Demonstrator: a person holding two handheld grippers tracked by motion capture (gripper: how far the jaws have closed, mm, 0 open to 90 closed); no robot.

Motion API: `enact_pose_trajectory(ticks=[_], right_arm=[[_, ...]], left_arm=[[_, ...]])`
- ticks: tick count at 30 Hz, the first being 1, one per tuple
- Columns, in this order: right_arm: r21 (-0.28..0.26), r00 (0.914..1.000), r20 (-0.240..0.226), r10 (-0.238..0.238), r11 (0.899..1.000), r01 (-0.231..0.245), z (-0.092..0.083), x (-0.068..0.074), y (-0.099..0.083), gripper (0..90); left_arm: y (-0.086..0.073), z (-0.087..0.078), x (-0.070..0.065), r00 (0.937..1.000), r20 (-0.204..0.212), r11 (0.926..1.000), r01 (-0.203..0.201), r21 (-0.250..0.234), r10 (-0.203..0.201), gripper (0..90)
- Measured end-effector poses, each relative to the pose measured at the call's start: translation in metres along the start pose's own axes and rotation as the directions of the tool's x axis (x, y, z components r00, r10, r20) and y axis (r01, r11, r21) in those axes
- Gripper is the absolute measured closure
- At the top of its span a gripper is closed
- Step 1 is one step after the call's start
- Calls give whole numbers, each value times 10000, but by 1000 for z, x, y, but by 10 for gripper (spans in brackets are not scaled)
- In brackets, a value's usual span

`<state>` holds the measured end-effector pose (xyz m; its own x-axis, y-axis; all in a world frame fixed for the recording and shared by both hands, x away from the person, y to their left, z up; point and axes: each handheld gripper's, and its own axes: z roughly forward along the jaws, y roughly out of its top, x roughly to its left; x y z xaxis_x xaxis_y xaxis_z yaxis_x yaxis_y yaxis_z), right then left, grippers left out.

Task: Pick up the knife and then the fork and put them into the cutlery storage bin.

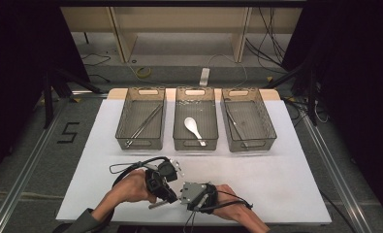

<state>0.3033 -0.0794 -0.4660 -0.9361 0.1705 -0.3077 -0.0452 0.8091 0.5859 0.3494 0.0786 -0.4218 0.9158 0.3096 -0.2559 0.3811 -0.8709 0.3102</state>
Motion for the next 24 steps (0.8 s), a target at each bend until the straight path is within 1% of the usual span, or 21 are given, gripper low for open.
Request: enact_pose_trajectory(ticks=[1,3,4,5,6,7,8,10,11,12,13,14,15,16,17,18,19,20,21,22,24], right_arm=[[16,9997,41,-226,9997,226,0,1,0,798],[103,9986,-237,-466,9988,469,0,1,-1,833],[103,9981,-245,-572,9983,575,1,1,-1,860],[101,9977,-236,-631,9979,633,0,1,-1,867],[125,9975,7,-701,9975,701,0,2,-2,871],[114,9960,47,-888,9960,888,-1,0,-2,874],[44,9970,36,-771,9970,771,-2,0,-3,876],[90,9963,218,-825,9966,824,-3,-2,-3,878],[138,9973,247,-697,9975,694,-3,-3,-5,879],[230,9970,358,-688,9974,680,-3,-5,-6,879],[359,9971,375,-657,9973,643,-4,-7,-8,879],[330,9974,438,-567,9979,553,-4,-8,-10,879],[358,9976,466,-505,9982,488,-6,-10,-11,879],[401,9969,631,-460,9983,435,-7,-12,-13,879],[392,9965,743,-393,9986,364,-7,-14,-14,879],[445,9969,744,-273,9987,241,-8,-15,-15,879],[522,9968,774,-214,9985,174,-9,-18,-17,879],[518,9965,822,-161,9986,119,-10,-20,-18,879],[492,9967,815,-30,9988,-10,-11,-21,-20,878],[501,9961,877,65,9987,-109,-12,-23,-21,878],[489,9940,1065,261,9983,-314,-15,-27,-24,878]], left_arm=[[0,-1,0,10000,39,10000,-43,-38,43,819],[-1,-3,2,9999,109,9998,58,-208,-56,817],[-2,-4,3,10000,58,9993,69,-367,-67,826],[-2,-6,4,10000,-30,9981,51,-620,-53,835],[-3,-7,4,9999,49,9966,104,-816,-101,834],[-3,-8,4,10000,35,9960,72,-886,-70,833],[-4,-9,5,10000,-19,9949,45,-1010,-47,825],[-5,-10,7,9998,-118,9926,128,-1204,-143,803],[-5,-11,8,9995,-199,9912,214,-1303,-242,765],[-6,-13,9,9988,-320,9870,304,-1576,-359,706],[-7,-15,10,9982,-407,9802,362,-1945,-450,626],[-9,-17,11,9973,-428,9719,482,-2303,-596,583],[-10,-20,12,9966,-527,9648,473,-2586,-630,565],[-12,-23,13,9953,-672,9534,469,-2979,-700,535],[-14,-26,14,9945,-744,9405,450,-3369,-743,509],[-16,-29,15,9941,-799,9297,390,-3663,-732,514],[-18,-31,16,9930,-903,9209,350,-3883,-759,504],[-21,-33,17,9902,-1090,9095,343,-4143,-870,470],[-23,-33,18,9878,-1180,8988,407,-4365,-1020,435],[-25,-34,20,9858,-1241,8897,453,-4542,-1135,412],[-30,-35,21,9787,-1524,8666,446,-4970,-1378,361]])
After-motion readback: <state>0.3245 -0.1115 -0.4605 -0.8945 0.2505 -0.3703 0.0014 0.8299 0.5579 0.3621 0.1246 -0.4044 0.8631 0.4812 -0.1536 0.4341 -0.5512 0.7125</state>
